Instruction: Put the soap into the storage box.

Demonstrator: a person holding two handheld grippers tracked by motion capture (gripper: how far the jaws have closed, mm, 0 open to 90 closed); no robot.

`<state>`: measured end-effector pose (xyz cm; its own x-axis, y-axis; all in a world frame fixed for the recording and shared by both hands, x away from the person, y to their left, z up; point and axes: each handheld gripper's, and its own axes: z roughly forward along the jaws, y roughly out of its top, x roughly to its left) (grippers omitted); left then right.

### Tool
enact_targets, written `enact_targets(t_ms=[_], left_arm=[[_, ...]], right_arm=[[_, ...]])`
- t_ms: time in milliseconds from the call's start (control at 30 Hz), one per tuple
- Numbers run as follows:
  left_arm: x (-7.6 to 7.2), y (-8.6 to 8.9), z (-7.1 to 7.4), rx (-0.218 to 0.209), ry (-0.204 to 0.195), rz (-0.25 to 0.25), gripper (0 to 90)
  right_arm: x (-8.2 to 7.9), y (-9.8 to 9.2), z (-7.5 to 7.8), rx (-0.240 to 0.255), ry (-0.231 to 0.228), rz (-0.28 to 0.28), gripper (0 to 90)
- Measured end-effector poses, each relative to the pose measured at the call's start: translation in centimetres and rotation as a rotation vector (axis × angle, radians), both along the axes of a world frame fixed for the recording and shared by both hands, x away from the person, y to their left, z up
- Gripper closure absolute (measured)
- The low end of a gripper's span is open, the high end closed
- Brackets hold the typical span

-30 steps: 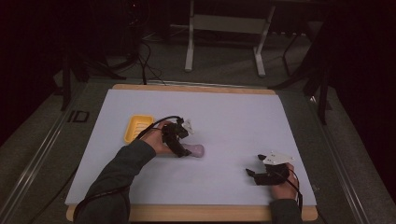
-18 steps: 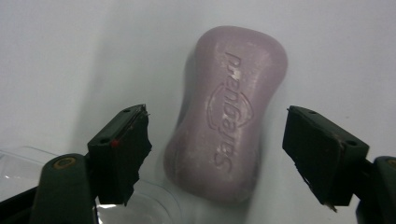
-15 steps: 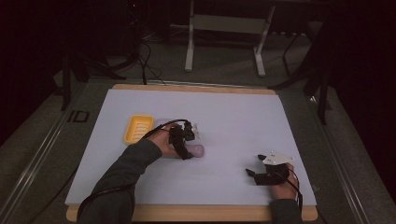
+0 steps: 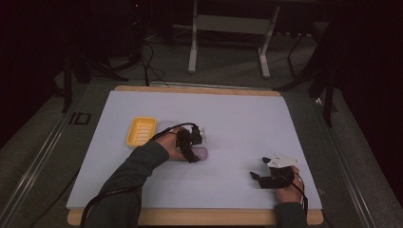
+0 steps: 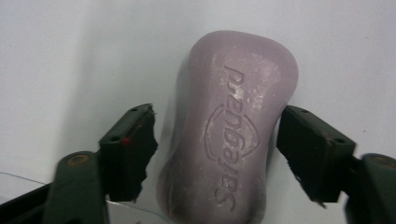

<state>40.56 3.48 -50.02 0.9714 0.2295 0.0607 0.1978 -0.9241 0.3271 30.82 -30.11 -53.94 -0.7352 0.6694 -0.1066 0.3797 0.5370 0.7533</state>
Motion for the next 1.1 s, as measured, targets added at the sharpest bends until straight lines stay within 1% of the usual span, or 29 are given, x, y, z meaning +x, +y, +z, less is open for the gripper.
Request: enact_targets(t_ms=[67, 100, 133, 167, 200, 233, 300, 333, 367, 400, 467, 633, 767, 800, 1000, 1100], left_arm=[[0.0, -0.1, 0.0, 0.002, 0.002, 0.002, 32.4], [0.0, -0.2, -0.1, 0.01, 0.005, 0.004, 32.4], [0.1, -0.2, -0.1, 0.015, 0.005, 0.008, 36.7], [0.1, -0.3, -0.1, 0.013, 0.004, 0.019, 38.0], [0.2, -0.3, 0.0, 0.007, 0.013, 0.025, 40.4], [0.2, -0.3, 0.0, 0.006, 0.015, 0.024, 43.3], [0.2, -0.5, 0.0, 0.017, 0.022, 0.026, 45.7], [0.3, -0.6, 0.0, 0.031, 0.02, 0.02, 46.7], [0.3, -0.7, 0.0, 0.046, 0.021, 0.017, 46.8], [0.3, -0.9, 0.0, 0.058, 0.029, 0.025, 46.8], [0.4, -1.0, 0.0, 0.072, 0.034, 0.029, 45.7], [0.7, -1.2, 0.1, 0.093, 0.058, 0.035, 46.1], [0.9, -1.4, 0.1, 0.109, 0.077, 0.028, 46.4], [0.9, -1.5, 0.1, 0.113, 0.078, 0.026, 46.5], [1.0, -2.2, 0.2, 0.172, 0.081, 0.009, 47.0], [1.1, -2.3, 0.2, 0.18, 0.092, 0.011, 47.7]], right_arm=[[0.0, 0.0, 0.0, 0.0, 0.0, 0.0, 21.8], [0.0, 0.0, 0.0, 0.0, 0.0, 0.0, 21.8], [0.0, 0.0, 0.0, 0.0, 0.0, 0.0, 21.8], [0.0, 0.0, 0.0, -0.001, 0.0, 0.0, 21.8], [0.0, 0.0, 0.0, 0.0, 0.0, 0.0, 21.8], [0.0, 0.0, 0.0, 0.0, 0.0, 0.0, 21.8], [0.0, 0.0, 0.0, -0.001, 0.0, 0.0, 21.7], [0.0, 0.0, 0.0, -0.001, 0.0, 0.0, 21.8], [0.0, 0.0, 0.0, -0.001, 0.001, 0.0, 21.8], [0.0, 0.0, 0.0, -0.001, 0.001, 0.0, 21.8], [0.0, 0.0, 0.0, 0.0, 0.001, 0.0, 21.7], [0.0, 0.0, 0.0, 0.001, 0.002, -0.001, 21.7], [0.0, 0.0, 0.0, 0.001, 0.002, 0.0, 21.8], [0.0, 0.0, 0.0, 0.001, 0.002, 0.0, 21.7], [0.0, 0.0, 0.0, 0.001, 0.003, 0.0, 21.7], [0.0, 0.0, 0.0, 0.0, 0.002, 0.0, 21.7]])
